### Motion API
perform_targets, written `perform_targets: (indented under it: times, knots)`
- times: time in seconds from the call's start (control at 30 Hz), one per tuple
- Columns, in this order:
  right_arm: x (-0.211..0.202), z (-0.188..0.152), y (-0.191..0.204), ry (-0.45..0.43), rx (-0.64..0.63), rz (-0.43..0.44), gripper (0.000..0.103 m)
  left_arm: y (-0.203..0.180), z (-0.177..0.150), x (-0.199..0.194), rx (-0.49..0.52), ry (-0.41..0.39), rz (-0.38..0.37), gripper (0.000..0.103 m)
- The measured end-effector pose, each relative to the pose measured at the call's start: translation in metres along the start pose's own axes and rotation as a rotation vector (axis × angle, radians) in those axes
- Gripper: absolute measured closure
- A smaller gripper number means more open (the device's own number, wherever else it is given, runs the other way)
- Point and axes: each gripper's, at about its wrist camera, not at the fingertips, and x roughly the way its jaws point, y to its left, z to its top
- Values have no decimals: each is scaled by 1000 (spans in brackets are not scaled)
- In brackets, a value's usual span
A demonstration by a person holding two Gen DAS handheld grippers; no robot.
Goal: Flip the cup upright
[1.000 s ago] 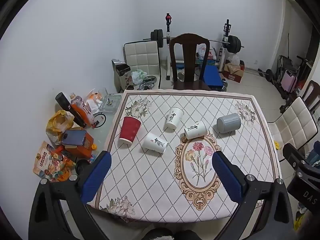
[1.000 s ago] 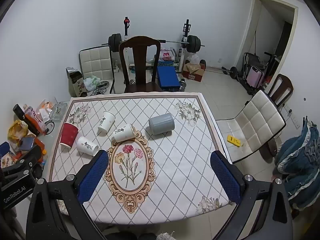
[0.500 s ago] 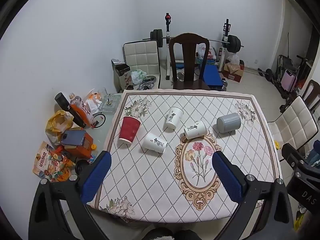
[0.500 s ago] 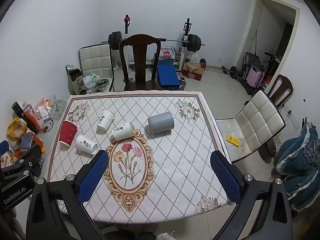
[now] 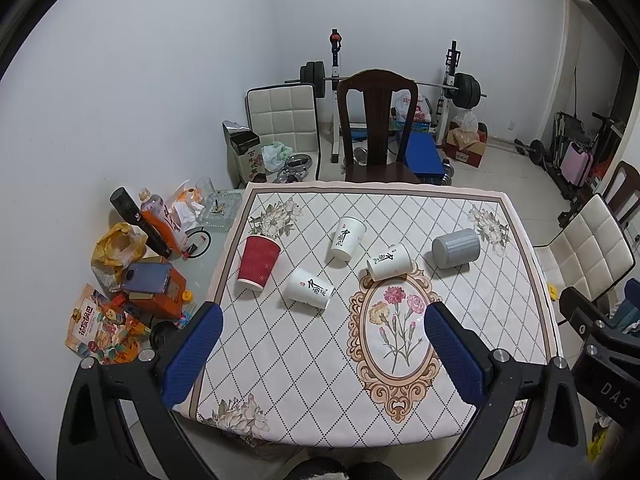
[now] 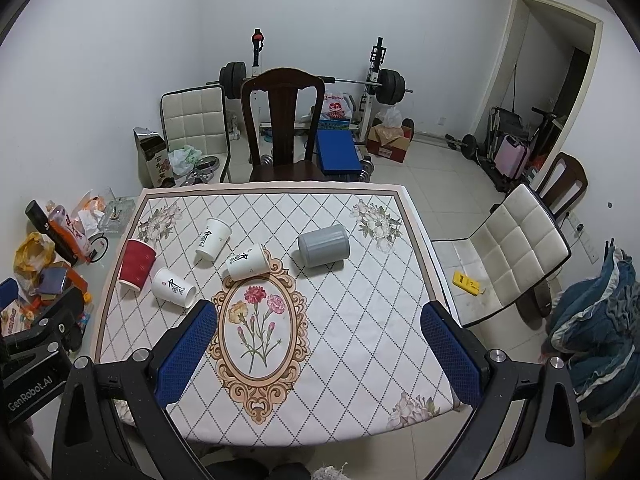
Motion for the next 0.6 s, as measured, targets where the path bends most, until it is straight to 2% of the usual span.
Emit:
perform_targets:
  times: [0.6]
  knots:
    - [-5,7,-5,2,4,-6,0,-5,11,-11,2,-14,-1,0]
